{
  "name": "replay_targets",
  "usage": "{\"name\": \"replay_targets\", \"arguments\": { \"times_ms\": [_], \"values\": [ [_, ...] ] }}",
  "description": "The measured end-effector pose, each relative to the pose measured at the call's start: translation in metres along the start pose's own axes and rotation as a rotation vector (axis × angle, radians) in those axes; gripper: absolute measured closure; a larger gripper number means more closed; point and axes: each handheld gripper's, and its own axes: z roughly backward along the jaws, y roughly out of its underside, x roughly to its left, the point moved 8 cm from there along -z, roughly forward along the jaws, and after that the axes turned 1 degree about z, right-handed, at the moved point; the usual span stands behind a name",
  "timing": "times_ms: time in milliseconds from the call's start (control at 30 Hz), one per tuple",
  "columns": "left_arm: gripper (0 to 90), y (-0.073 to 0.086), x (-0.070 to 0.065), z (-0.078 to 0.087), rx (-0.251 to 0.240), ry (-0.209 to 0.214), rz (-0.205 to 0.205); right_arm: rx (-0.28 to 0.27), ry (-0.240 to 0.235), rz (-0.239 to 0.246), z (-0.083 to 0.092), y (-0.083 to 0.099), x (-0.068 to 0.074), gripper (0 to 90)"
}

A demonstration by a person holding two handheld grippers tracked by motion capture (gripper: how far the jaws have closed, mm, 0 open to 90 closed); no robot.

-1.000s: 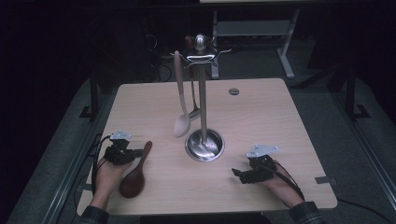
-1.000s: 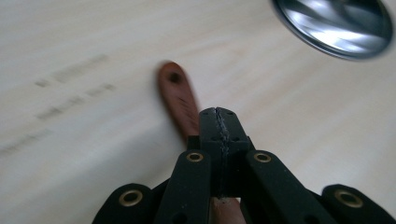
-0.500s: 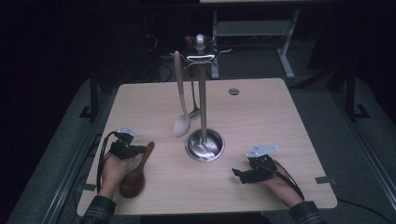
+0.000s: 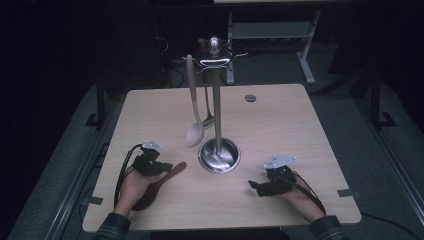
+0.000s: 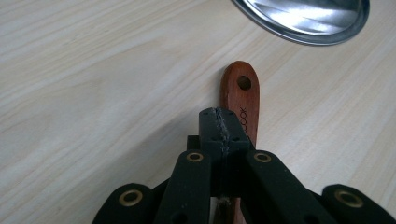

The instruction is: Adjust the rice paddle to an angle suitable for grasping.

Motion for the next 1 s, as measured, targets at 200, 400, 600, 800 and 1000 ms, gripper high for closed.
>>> {"name": "replay_targets", "arguments": {
  "times_ms": [200,400,600,800,1000],
  "values": [
    [83.4,-0.001,-0.001,0.022,0.010,-0.017,-0.023,-0.004,0.002,-0.001,0.001,0.000,-0.002,16.9],
    [73.8,0.011,-0.009,0.032,0.200,-0.013,-0.093,-0.002,0.003,-0.001,0.001,0.000,-0.002,16.9],
    [70.3,0.016,-0.014,0.021,0.305,-0.016,-0.126,-0.003,0.004,-0.003,0.001,0.000,-0.003,16.8],
    [70.6,0.020,-0.017,0.010,0.368,-0.035,-0.149,-0.005,0.005,-0.002,0.001,0.000,-0.003,16.9],
    [72.7,0.019,-0.017,0.009,0.385,-0.057,-0.145,-0.006,0.008,-0.001,0.001,-0.001,-0.004,16.9]
  ]
}}
